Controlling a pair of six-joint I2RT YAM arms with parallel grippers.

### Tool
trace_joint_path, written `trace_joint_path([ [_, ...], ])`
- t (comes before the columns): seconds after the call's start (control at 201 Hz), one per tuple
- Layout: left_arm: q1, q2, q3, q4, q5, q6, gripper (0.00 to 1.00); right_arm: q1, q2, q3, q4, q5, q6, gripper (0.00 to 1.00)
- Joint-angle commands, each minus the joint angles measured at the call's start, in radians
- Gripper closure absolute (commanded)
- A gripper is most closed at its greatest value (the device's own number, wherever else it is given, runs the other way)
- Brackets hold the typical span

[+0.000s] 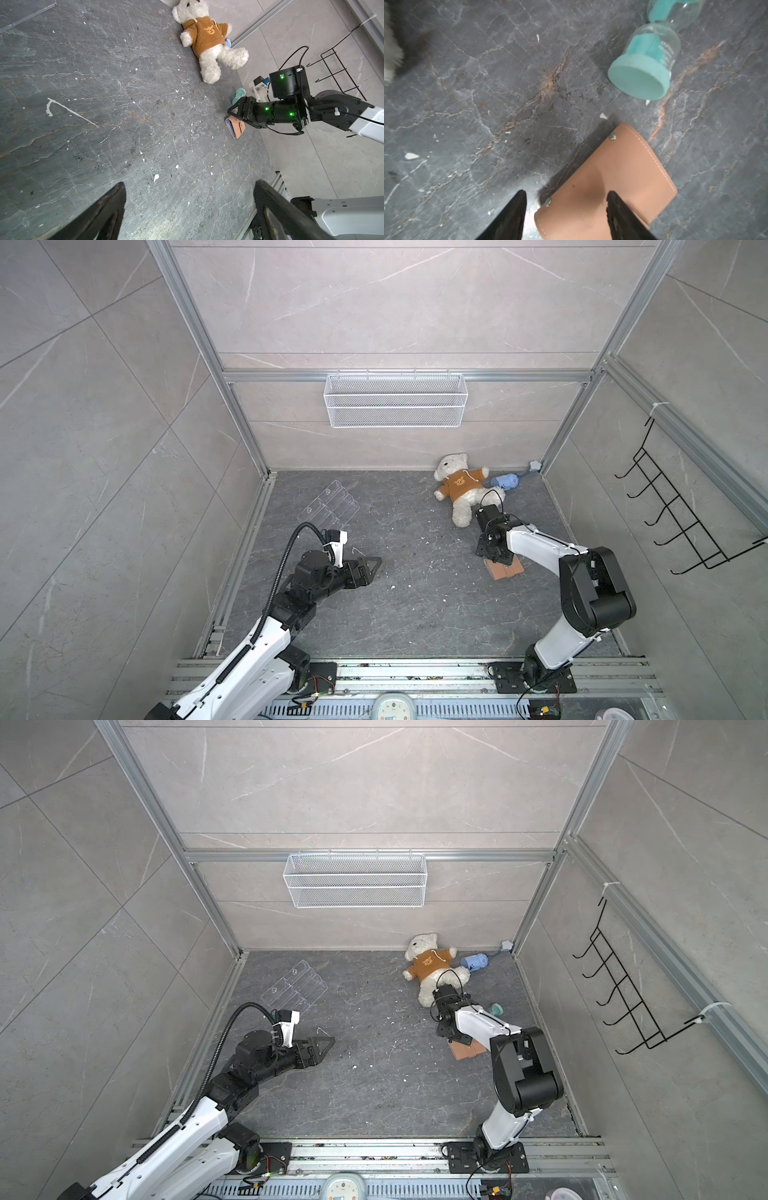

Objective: Take the credit cards out of the card holder

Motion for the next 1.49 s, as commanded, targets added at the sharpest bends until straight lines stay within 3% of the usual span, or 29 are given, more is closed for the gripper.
trace_joint_path([
  [0.0, -0.004, -0.002, 0.004, -0.004, -0.016, -0.003, 0.03, 0.011, 0.035, -0.017, 0.008, 0.021, -0.003, 0.38],
  [0.363, -0.003, 0.008, 0.009, -0.007, -0.014, 0.001, 0.03, 0.030, 0.015, -0.081, 0.009, 0.030, 0.003, 0.49],
  [0.612, -0.004, 0.008, 0.008, -0.016, -0.011, 0.002, 0.04, 0.055, -0.027, -0.114, -0.003, 0.027, 0.011, 0.68],
  [0.851, -0.004, 0.006, 0.007, -0.020, -0.009, 0.001, 0.04, 0.080, -0.062, -0.141, -0.019, 0.015, 0.016, 0.77],
  [0.941, -0.004, 0.008, 0.005, -0.023, -0.009, 0.000, 0.04, 0.087, -0.081, -0.156, -0.023, 0.014, 0.023, 0.75],
  [1.25, -0.004, 0.019, 0.002, -0.022, -0.009, -0.003, 0.03, 0.120, -0.133, -0.149, -0.075, 0.035, 0.045, 0.49],
  [1.488, -0.004, 0.023, 0.001, -0.022, -0.007, -0.003, 0.03, 0.128, -0.124, -0.159, -0.090, 0.066, 0.063, 0.47],
])
